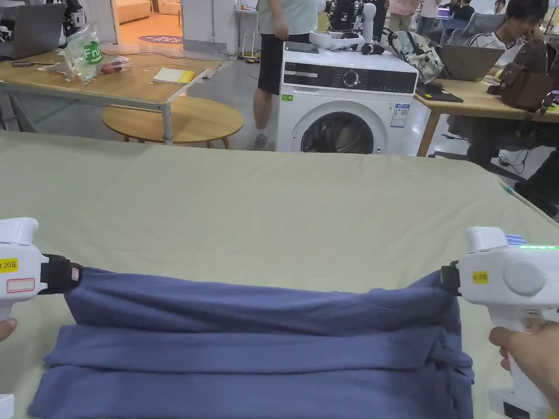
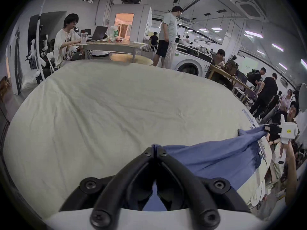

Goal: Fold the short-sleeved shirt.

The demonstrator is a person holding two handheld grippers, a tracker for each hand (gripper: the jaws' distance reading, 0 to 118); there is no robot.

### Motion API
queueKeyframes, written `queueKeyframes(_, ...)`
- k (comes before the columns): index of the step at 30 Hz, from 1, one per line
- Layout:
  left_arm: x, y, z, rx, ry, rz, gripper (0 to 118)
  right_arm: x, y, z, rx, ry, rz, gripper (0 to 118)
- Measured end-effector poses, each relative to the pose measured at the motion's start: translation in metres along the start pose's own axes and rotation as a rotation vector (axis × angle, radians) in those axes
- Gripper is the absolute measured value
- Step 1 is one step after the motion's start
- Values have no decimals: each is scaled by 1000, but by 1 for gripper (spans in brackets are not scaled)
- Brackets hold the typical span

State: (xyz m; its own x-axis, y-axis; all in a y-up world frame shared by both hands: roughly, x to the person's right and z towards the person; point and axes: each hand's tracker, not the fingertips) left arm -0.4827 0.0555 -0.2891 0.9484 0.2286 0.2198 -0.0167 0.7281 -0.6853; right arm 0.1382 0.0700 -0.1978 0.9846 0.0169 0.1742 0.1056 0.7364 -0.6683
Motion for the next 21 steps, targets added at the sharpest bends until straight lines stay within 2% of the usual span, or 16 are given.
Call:
queueKeyframes(6, -5, -22, 32, 18, -29, 7, 0, 1, -48, 54, 10, 0, -14, 0)
queueKeyframes(10, -9, -47, 35, -32, -35, 8, 0, -4, -80, 64, -33, -16, 21, 0)
queueKeyframes(18, -25, -99, 14, -159, -8, 23, 0, 1, -130, 24, -199, -92, 87, 0)
queueKeyframes(21, -26, -110, 0, -223, 21, -5, 0, 5, -143, 4, -245, -109, 85, 0)
